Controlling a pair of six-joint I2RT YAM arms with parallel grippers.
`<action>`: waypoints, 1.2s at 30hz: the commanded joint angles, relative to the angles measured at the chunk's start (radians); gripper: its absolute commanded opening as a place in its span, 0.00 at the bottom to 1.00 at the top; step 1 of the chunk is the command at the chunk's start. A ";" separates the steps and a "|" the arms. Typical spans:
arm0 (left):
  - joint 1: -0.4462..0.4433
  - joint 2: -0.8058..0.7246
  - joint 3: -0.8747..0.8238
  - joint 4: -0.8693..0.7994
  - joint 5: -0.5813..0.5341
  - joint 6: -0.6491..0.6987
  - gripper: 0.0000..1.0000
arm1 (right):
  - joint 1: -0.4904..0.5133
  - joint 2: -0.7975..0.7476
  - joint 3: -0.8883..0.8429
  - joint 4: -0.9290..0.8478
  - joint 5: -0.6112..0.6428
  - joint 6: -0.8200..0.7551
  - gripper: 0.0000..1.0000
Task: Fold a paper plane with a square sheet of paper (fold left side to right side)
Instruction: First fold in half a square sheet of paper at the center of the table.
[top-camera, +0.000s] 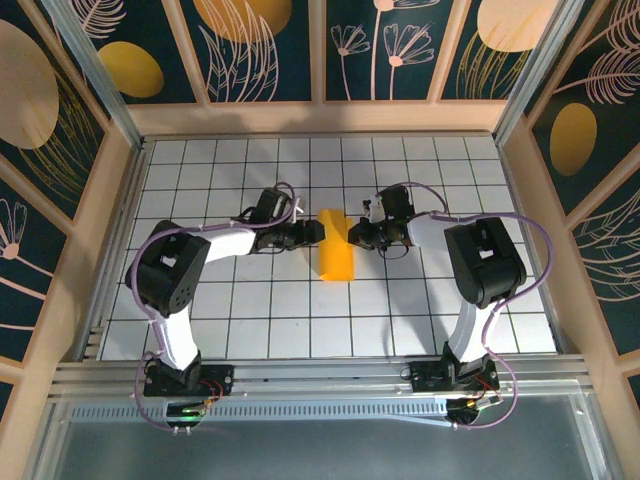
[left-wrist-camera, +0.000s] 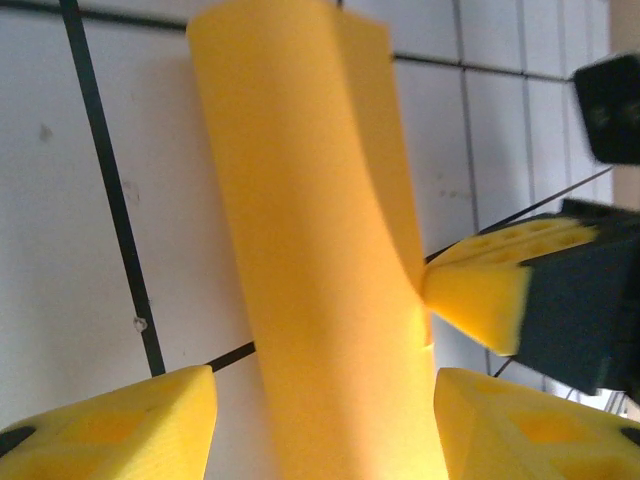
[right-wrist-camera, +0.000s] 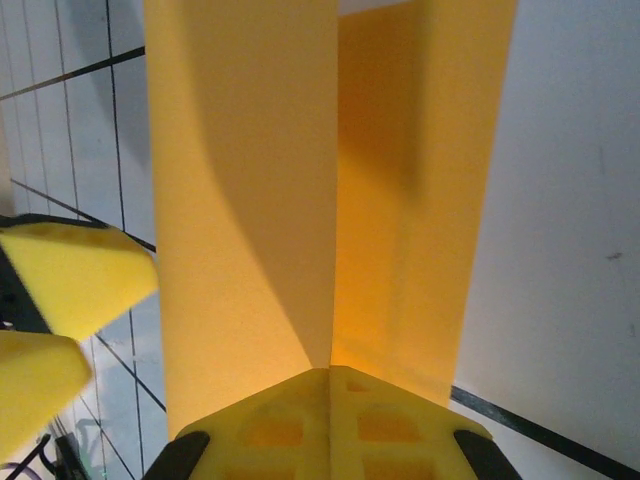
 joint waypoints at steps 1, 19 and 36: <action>-0.017 0.040 0.054 -0.047 -0.008 0.012 0.60 | 0.003 -0.028 0.004 -0.033 0.046 -0.020 0.00; -0.058 0.150 0.147 -0.151 -0.068 0.055 0.43 | 0.004 -0.064 -0.027 -0.064 0.077 -0.028 0.00; -0.085 0.229 0.253 -0.331 -0.136 0.162 0.40 | -0.103 -0.247 -0.069 -0.085 0.232 -0.043 0.45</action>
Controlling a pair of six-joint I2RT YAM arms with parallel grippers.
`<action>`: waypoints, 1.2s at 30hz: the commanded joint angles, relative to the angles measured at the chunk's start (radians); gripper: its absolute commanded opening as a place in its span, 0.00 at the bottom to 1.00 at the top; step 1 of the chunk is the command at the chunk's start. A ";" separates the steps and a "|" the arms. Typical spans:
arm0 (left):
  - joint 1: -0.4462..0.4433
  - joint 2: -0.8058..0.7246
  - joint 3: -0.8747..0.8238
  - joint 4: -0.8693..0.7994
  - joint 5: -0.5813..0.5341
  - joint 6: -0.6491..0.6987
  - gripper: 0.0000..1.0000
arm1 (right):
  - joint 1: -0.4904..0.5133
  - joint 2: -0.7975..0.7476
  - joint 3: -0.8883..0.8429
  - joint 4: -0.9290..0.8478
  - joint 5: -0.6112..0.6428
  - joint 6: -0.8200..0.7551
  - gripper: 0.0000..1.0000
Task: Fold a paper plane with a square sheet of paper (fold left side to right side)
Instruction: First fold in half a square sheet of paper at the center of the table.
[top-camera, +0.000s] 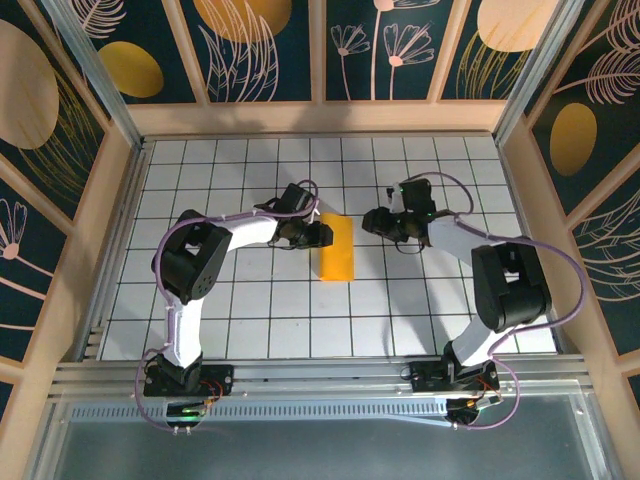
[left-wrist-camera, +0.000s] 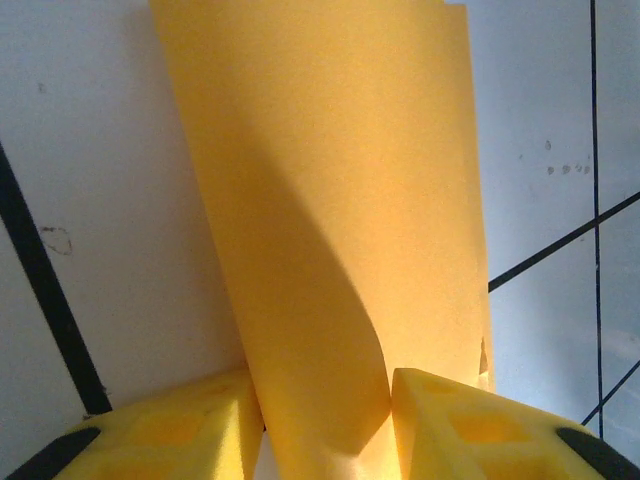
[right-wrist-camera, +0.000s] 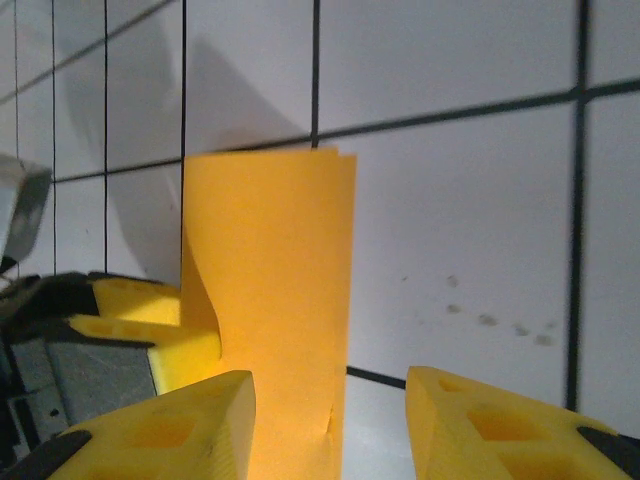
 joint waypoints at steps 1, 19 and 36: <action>-0.021 0.072 0.010 -0.062 -0.033 0.034 0.40 | -0.018 -0.041 -0.028 -0.007 0.053 -0.013 0.46; -0.024 0.136 0.087 -0.132 -0.081 0.074 0.43 | -0.028 -0.033 -0.053 0.009 0.041 -0.018 0.47; -0.025 0.159 0.124 -0.183 -0.156 0.101 0.44 | -0.029 -0.015 -0.067 0.007 -0.004 -0.036 0.47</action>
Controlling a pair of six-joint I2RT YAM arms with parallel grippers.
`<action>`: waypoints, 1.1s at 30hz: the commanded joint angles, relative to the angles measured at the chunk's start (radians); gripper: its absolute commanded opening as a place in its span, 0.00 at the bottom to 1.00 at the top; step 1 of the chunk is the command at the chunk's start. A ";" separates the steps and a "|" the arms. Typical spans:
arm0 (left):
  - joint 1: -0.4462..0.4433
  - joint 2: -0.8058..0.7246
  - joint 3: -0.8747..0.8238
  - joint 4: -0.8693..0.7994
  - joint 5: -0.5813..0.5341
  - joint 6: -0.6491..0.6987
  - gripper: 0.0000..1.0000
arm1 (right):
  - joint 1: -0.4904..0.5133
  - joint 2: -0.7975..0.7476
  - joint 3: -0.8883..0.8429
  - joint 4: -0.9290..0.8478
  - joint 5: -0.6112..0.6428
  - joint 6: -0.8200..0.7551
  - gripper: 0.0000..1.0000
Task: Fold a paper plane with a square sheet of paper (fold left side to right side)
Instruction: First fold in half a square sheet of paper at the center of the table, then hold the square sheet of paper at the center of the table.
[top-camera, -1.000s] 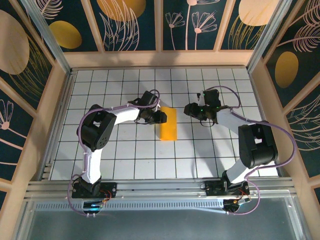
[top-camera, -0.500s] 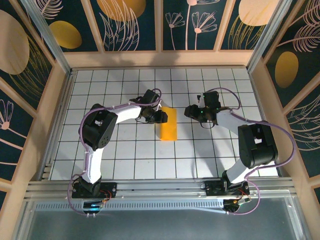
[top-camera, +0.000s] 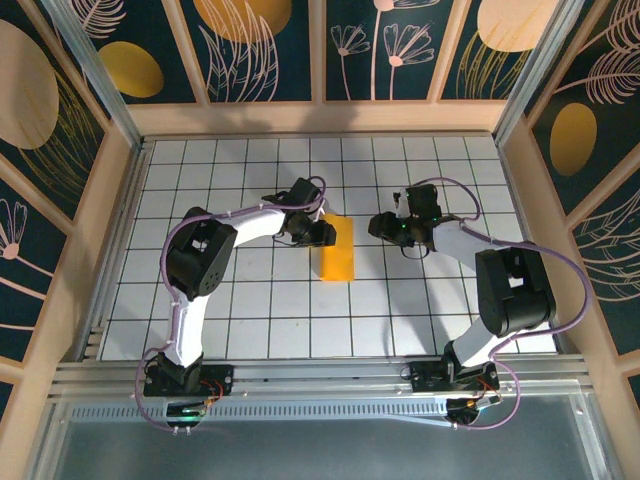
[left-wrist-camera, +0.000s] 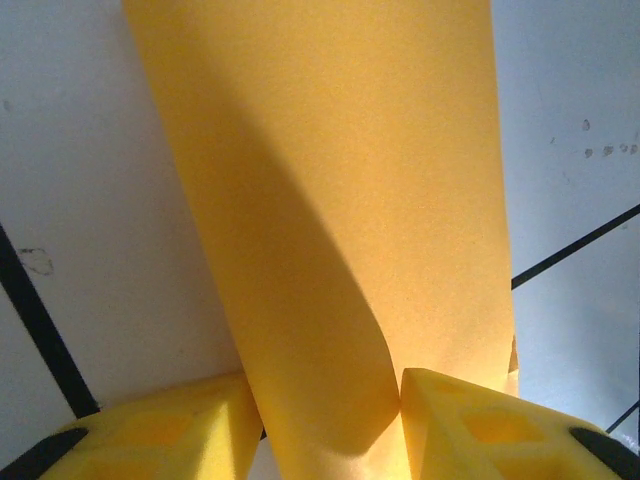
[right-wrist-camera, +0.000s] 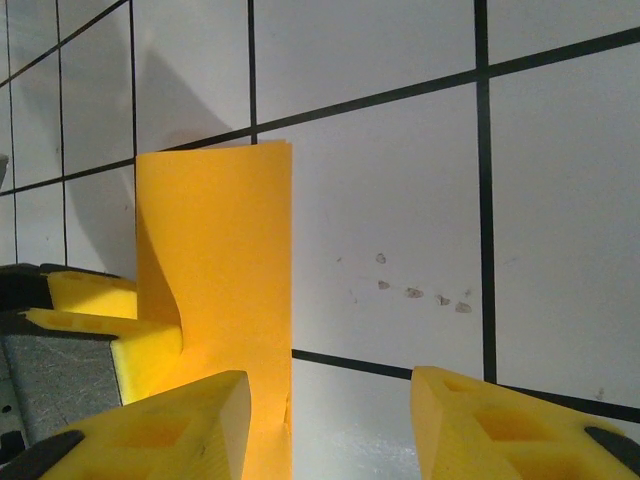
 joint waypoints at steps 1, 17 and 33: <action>-0.008 0.103 -0.011 -0.004 -0.111 0.031 0.44 | -0.005 0.013 -0.011 0.006 -0.023 -0.021 0.46; -0.007 0.104 0.011 -0.034 -0.163 0.039 0.44 | -0.003 0.023 -0.017 0.015 -0.051 -0.023 0.46; -0.007 0.100 0.004 -0.036 -0.173 0.035 0.44 | 0.027 0.089 -0.021 0.112 -0.241 0.033 0.31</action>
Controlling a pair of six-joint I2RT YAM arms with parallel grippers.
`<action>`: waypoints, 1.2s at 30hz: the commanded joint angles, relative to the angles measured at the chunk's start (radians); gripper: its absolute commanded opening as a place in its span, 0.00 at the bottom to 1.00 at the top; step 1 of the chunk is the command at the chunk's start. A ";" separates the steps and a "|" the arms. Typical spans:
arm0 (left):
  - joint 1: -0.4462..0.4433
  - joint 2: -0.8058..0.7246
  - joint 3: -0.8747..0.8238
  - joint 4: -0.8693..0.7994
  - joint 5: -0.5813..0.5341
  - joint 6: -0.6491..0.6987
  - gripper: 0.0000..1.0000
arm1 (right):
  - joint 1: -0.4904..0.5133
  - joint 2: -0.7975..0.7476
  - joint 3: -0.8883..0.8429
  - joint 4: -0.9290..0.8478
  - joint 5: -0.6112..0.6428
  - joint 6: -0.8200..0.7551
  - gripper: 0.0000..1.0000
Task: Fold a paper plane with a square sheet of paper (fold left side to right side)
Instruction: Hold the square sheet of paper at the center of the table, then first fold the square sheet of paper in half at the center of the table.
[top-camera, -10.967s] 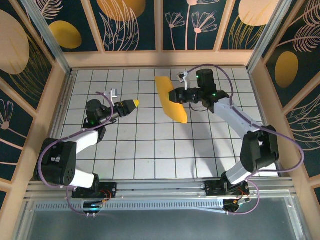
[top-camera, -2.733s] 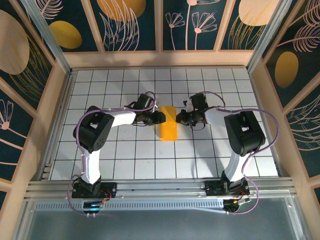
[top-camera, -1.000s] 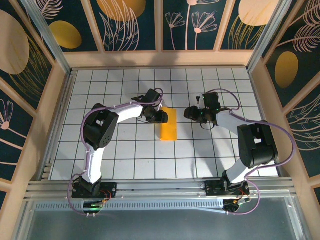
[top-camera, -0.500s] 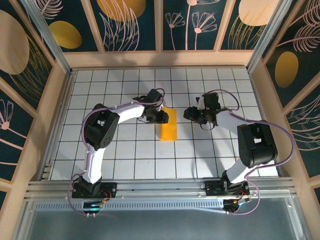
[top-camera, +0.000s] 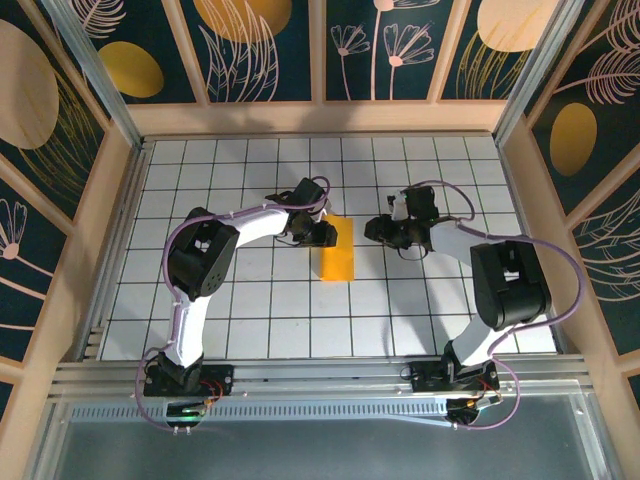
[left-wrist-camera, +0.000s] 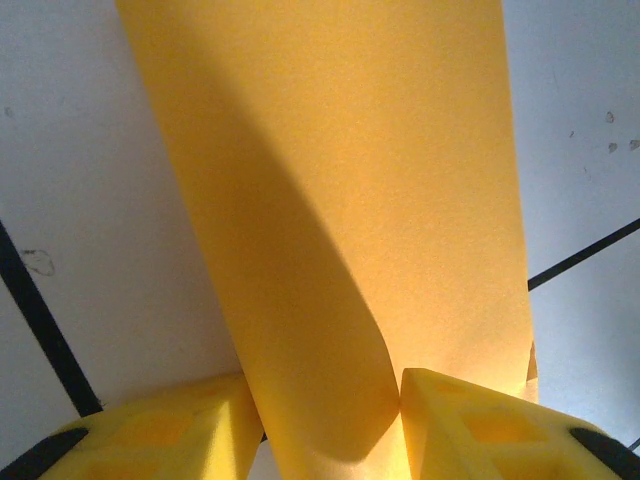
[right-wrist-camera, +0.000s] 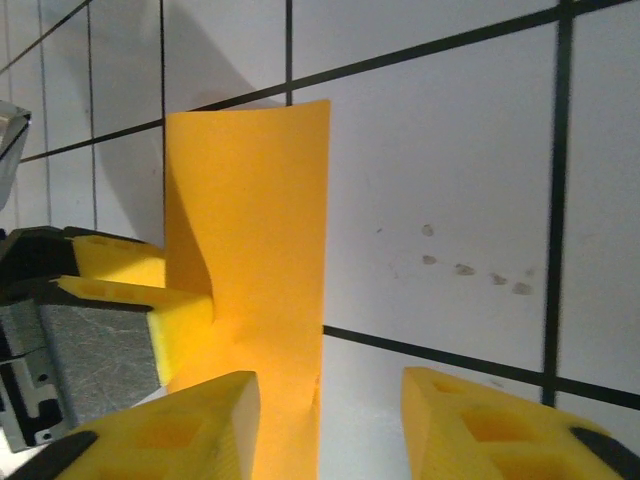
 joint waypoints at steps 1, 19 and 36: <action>0.007 0.090 -0.025 0.004 -0.118 0.017 0.44 | 0.031 0.050 -0.015 0.082 -0.113 0.039 0.26; 0.006 0.077 -0.035 0.013 -0.134 0.012 0.43 | 0.094 0.228 0.020 0.093 -0.084 0.049 0.00; 0.045 -0.210 -0.126 0.145 -0.084 -0.020 0.60 | 0.094 0.286 -0.004 0.026 0.010 0.004 0.00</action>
